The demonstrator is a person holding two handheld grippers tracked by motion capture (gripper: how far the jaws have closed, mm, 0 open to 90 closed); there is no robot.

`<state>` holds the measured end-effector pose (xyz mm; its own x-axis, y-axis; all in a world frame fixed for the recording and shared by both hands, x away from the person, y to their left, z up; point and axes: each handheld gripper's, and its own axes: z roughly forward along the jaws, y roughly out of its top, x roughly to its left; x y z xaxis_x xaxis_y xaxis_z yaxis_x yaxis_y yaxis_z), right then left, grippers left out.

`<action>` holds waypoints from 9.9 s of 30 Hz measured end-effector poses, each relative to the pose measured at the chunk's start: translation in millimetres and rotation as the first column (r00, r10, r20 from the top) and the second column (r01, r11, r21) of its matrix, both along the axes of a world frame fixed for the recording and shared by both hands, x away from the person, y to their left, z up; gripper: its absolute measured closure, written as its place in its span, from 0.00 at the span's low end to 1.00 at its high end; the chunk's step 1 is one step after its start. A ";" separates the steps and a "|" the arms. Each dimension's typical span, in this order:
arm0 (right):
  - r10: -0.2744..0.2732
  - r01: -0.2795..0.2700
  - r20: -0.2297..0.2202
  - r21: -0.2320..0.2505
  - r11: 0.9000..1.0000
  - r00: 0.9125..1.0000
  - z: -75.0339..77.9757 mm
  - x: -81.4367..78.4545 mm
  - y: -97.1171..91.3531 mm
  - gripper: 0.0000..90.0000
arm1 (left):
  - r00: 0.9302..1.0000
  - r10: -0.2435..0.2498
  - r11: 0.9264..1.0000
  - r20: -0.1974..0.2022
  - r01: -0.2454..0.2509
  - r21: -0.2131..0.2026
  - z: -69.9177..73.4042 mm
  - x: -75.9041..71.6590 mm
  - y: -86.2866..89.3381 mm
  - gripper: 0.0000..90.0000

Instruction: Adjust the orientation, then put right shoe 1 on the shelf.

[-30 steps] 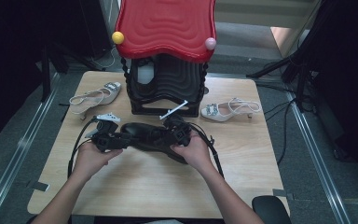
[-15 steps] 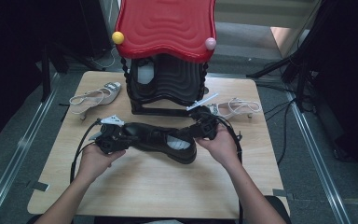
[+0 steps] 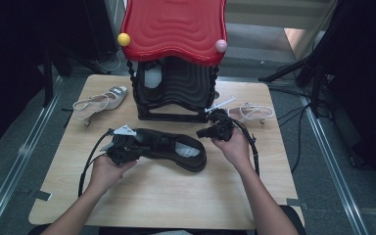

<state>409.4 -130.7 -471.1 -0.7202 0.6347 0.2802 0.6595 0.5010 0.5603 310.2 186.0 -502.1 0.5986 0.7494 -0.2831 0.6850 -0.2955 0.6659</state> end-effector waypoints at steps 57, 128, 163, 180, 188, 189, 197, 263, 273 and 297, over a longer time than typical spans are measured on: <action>-0.092 0.092 -0.004 0.049 0.995 0.996 -17.9 -87.4 5.8 0.97 | 0.998 -0.002 0.998 -0.064 -0.003 -0.066 -6.3 22.4 -11.4 0.97; -0.173 0.135 -0.253 -0.159 0.978 0.952 -28.3 -64.6 42.9 0.64 | 1.000 -0.018 0.999 -0.021 0.017 -0.045 10.5 33.6 -5.7 0.69; -0.171 0.127 -0.226 -0.196 0.972 0.959 -8.2 -55.1 47.7 0.85 | 0.999 -0.020 0.999 0.040 0.022 -0.047 40.4 33.3 0.6 0.66; -0.204 0.158 -0.250 -0.193 0.968 0.947 -5.0 -51.1 41.8 0.96 | 0.997 -0.026 0.998 0.078 0.031 -0.056 90.4 43.5 15.9 0.55; -0.201 0.160 -0.259 -0.169 0.972 0.945 0.9 -52.4 37.3 0.97 | 0.995 -0.024 0.997 0.092 0.030 -0.066 105.9 49.6 24.8 0.60; -0.199 0.160 -0.262 -0.166 0.973 0.944 1.5 -52.4 36.2 0.97 | 0.995 -0.029 0.997 0.094 0.036 -0.064 108.2 50.3 25.7 0.62; -0.205 0.169 -0.272 -0.151 0.974 0.940 10.1 -54.5 26.3 0.97 | 0.990 -0.060 0.996 0.129 0.067 -0.052 127.6 56.8 26.9 0.86; -0.513 0.517 -0.068 0.064 0.853 0.855 100.6 -16.7 8.7 0.97 | 0.949 0.055 0.997 0.310 -0.067 0.031 251.0 128.5 10.0 1.00; -0.619 0.614 0.023 0.095 0.783 0.785 102.7 3.1 31.6 0.97 | 0.950 0.052 0.997 0.309 -0.066 0.035 251.2 128.2 10.0 1.00; -0.772 0.762 0.098 0.121 0.636 0.628 87.7 26.9 49.7 0.96 | 0.949 0.051 0.997 0.312 -0.066 0.037 251.0 127.6 9.7 1.00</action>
<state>436.3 -81.1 -383.4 -0.0126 0.9591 0.2829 0.7087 -0.1911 0.6792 437.8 195.7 -251.2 0.6059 0.7937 -0.0543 0.4630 -0.2963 0.8354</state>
